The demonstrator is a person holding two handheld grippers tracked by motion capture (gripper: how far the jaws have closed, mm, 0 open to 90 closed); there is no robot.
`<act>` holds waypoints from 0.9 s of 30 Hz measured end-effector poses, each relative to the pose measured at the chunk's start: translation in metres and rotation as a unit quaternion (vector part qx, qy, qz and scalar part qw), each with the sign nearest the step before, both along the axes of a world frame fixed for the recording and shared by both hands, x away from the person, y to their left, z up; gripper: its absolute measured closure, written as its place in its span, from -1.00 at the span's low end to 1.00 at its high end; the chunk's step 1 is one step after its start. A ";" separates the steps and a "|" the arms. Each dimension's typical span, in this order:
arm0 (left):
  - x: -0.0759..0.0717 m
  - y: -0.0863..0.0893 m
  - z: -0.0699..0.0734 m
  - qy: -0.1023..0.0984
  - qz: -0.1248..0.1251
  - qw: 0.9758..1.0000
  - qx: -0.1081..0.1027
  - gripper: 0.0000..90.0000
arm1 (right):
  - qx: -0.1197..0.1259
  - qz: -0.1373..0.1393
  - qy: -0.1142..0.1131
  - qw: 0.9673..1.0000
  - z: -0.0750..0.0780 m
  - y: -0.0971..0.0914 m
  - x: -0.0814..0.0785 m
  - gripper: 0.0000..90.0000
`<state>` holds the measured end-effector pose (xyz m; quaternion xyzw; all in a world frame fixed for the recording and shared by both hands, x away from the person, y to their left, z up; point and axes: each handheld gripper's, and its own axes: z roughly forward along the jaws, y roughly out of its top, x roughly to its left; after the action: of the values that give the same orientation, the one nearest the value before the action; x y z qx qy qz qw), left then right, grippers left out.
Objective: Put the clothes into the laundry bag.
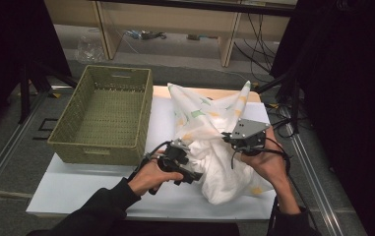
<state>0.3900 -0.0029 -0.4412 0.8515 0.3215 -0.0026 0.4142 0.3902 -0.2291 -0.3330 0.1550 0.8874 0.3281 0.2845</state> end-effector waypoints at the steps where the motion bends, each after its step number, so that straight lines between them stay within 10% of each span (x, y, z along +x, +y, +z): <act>1: 0.003 -0.007 -0.005 -0.008 -0.002 1.000 0.009 -0.60 | -0.003 0.002 -0.002 1.000 0.000 0.001 0.000 0.99; 4: 0.014 -0.021 -0.012 -0.008 0.015 1.000 -0.002 -0.33 | -0.004 0.002 0.003 1.000 -0.002 0.002 0.000 1.00; 8: 0.015 -0.032 0.000 -0.035 -0.011 0.998 -0.052 0.66 | -0.005 0.001 0.002 1.000 -0.003 0.000 0.000 1.00; 14: 0.026 -0.033 0.044 -0.056 -0.010 0.993 -0.105 0.73 | 0.012 0.010 -0.014 1.000 0.013 0.000 -0.010 1.00; 19: 0.066 -0.037 0.014 -0.037 0.050 0.995 -0.084 0.71 | 0.011 0.013 -0.020 1.000 0.019 -0.001 -0.015 1.00; 22: 0.084 -0.039 -0.009 0.000 0.083 0.991 -0.103 0.68 | 0.005 0.013 -0.008 1.000 0.012 0.001 -0.011 1.00; 27: 0.075 -0.028 0.007 0.013 0.066 0.993 -0.097 0.38 | -0.002 0.003 0.013 1.000 -0.002 -0.003 -0.002 1.00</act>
<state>0.4650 -0.0310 -0.4347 0.7840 0.3803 -0.0174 0.4903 0.3878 -0.2322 -0.3351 0.1559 0.8921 0.3249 0.2727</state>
